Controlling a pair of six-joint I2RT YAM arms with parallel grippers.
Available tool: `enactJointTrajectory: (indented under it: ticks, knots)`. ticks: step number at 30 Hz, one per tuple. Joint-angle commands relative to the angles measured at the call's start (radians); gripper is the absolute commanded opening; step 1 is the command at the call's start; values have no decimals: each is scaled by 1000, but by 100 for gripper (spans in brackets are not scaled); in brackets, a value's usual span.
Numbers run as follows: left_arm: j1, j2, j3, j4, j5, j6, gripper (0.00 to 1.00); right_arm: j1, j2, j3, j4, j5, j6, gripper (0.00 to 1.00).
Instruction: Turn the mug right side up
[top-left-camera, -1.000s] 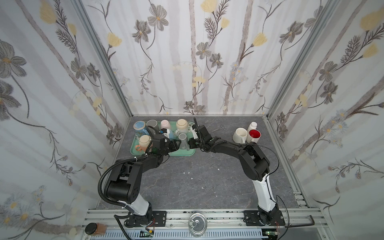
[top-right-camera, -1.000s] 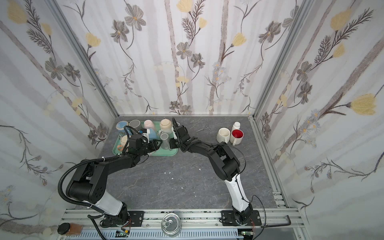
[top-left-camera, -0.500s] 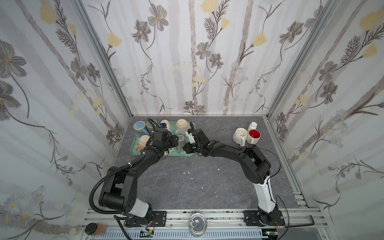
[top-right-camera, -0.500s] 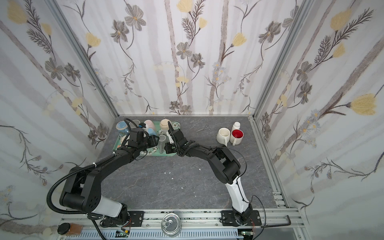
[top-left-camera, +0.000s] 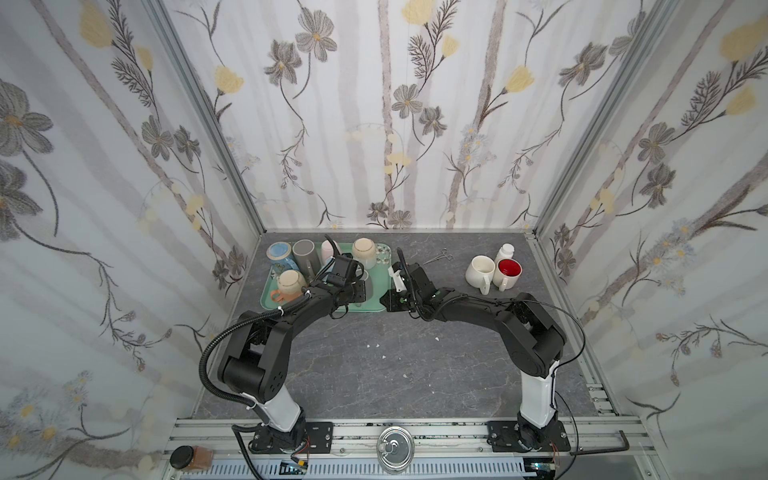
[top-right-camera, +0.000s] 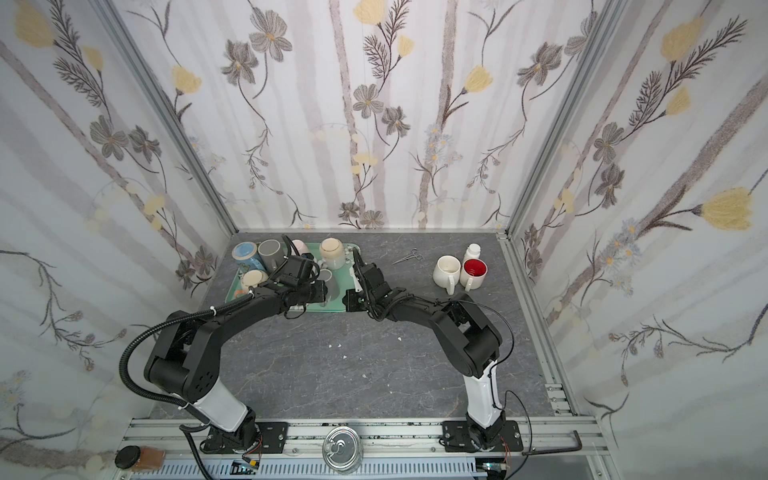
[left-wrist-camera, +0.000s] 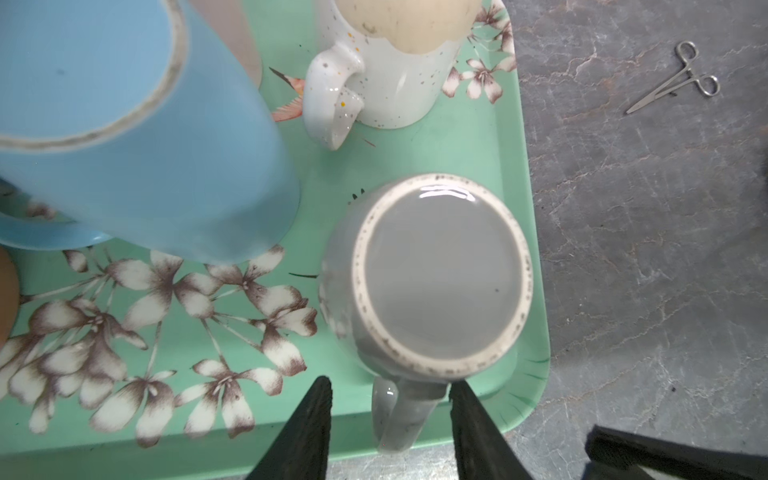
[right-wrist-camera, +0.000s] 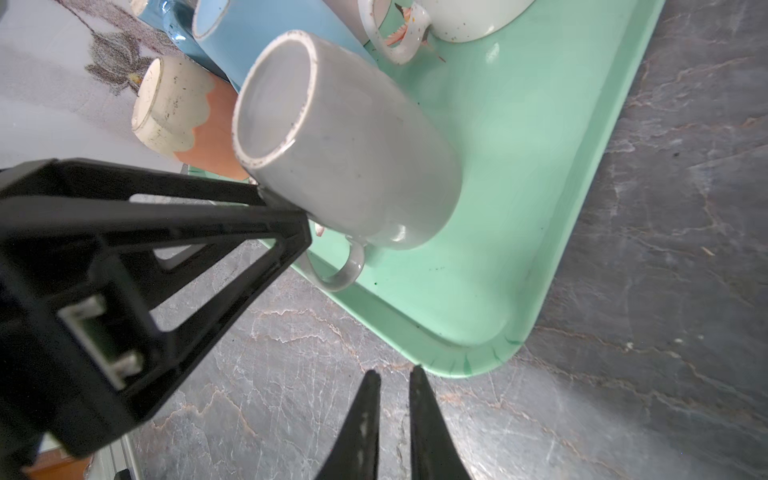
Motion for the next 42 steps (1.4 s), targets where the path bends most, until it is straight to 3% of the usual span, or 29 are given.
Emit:
enactJointTrajectory:
  ticks: [1,8,21,35,42]
  knots:
    - [-2,39,38,-35,-45,25,44,0,-25,-22,39,16,10,16]
    - [-6,121,93,-68,-79,47,38,-8,-46,-59,50,17,10,16]
    - [-42,123,123,-89,-145,92,1,-12,-83,-96,58,33,14,16]
    - [-43,3,57,9,-92,100,0,-23,-118,-146,114,20,55,17]
    - [-17,-66,3,83,-23,59,0,-41,-114,-178,203,-46,126,19]
